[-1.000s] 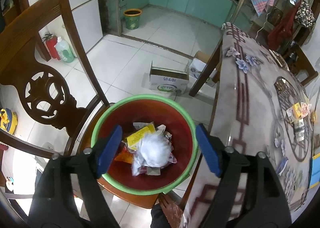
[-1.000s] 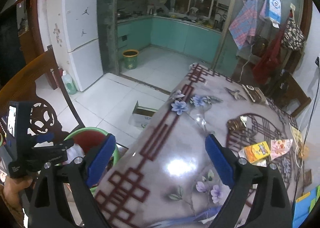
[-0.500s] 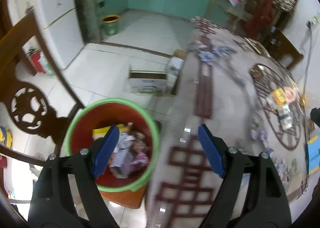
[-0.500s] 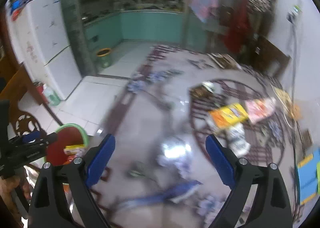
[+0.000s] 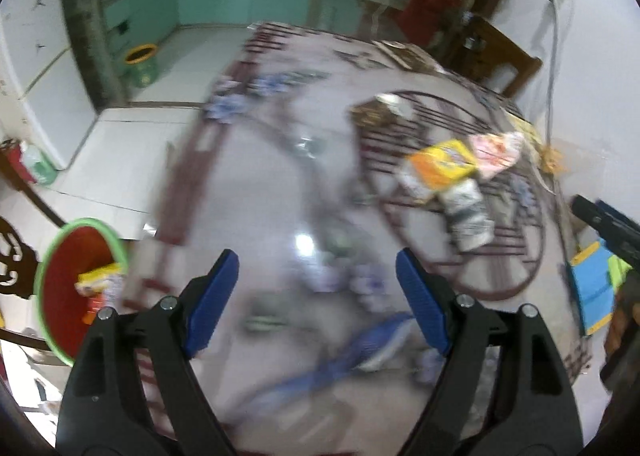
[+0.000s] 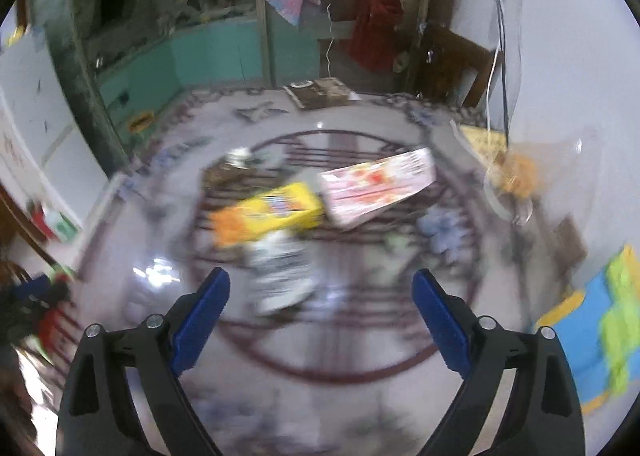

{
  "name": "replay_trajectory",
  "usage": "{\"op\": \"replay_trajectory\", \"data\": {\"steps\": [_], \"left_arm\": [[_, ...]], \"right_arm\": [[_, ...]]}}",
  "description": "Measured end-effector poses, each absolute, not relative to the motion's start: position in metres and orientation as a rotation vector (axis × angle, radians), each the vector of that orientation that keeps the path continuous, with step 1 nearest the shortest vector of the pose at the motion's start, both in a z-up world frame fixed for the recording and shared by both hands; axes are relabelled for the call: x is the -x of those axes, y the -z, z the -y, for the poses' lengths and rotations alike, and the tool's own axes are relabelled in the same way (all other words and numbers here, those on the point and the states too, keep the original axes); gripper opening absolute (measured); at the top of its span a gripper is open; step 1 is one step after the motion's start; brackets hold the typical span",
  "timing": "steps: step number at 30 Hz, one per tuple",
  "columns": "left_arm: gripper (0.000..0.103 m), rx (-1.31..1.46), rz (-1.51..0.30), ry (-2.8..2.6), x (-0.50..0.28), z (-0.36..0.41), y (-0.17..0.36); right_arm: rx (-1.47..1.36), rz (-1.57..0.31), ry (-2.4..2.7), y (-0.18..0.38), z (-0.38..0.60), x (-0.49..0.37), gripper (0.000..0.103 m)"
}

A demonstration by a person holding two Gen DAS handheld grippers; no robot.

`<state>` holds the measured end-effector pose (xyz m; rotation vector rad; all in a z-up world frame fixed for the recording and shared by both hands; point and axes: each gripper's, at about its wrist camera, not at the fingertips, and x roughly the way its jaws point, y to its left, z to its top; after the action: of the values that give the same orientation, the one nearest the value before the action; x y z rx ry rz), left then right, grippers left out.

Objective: Collect trash
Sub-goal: 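Move both open tools back over the trash pile, then grasp the white-black paper cup with the left tool while the right tool grasps the pink strawberry bag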

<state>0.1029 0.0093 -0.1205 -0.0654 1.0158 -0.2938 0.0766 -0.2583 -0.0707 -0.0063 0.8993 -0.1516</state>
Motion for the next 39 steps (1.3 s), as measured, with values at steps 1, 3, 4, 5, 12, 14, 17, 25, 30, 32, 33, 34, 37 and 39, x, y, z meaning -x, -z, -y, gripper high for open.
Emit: {"op": "replay_trajectory", "data": {"steps": [1,3,4,5,12,14,17,25,30,32,33,34,37,39], "left_arm": [[0.078,0.061,-1.027,0.315,-0.102,0.008,0.122],[0.078,0.053,-1.048,0.356,-0.101,0.039,0.125],[0.078,0.051,-1.058,0.381,-0.102,0.056,0.127],[0.078,0.050,-1.064,0.399,-0.103,0.070,0.129],[0.078,0.033,-1.137,0.451,-0.139,0.166,0.159],[0.078,0.054,-1.184,0.428,-0.153,0.180,0.172],[0.078,0.078,-1.234,0.404,-0.164,0.187,0.186],[0.078,0.072,-1.307,0.386,-0.186,0.199,0.217],[0.061,0.069,-1.315,0.385,-0.193,0.203,0.224],[0.043,0.055,-1.318,0.398,-0.193,0.205,0.224],[0.043,0.050,-1.316,0.400,-0.193,0.205,0.223],[0.042,0.052,-1.316,0.400,-0.194,0.205,0.223],[0.042,0.049,-1.310,0.402,-0.193,0.204,0.221],[0.042,0.036,-1.299,0.400,-0.192,0.204,0.219]], "right_arm": [[0.041,-0.908,0.137,0.073,0.271,-0.081,0.091],[0.139,-0.951,0.094,0.078,0.303,-0.096,0.091],[0.171,-0.962,0.081,0.081,0.314,-0.100,0.091],[0.209,-0.972,0.057,0.083,0.326,-0.107,0.091],[0.451,-1.076,-0.145,0.100,0.377,-0.162,0.091],[0.466,-1.101,-0.194,0.100,0.382,-0.176,0.091],[0.473,-1.124,-0.267,0.098,0.391,-0.203,0.091],[0.654,-1.229,-0.497,0.128,0.371,-0.264,0.092],[0.725,-1.299,-0.664,0.160,0.352,-0.292,0.092],[0.733,-1.326,-0.696,0.172,0.348,-0.300,0.092],[0.747,-1.337,-0.709,0.180,0.347,-0.304,0.092],[0.753,-1.346,-0.717,0.185,0.345,-0.307,0.092],[0.752,-1.378,-0.721,0.199,0.345,-0.316,0.092],[0.717,-1.416,-0.732,0.206,0.348,-0.318,0.088]]}}
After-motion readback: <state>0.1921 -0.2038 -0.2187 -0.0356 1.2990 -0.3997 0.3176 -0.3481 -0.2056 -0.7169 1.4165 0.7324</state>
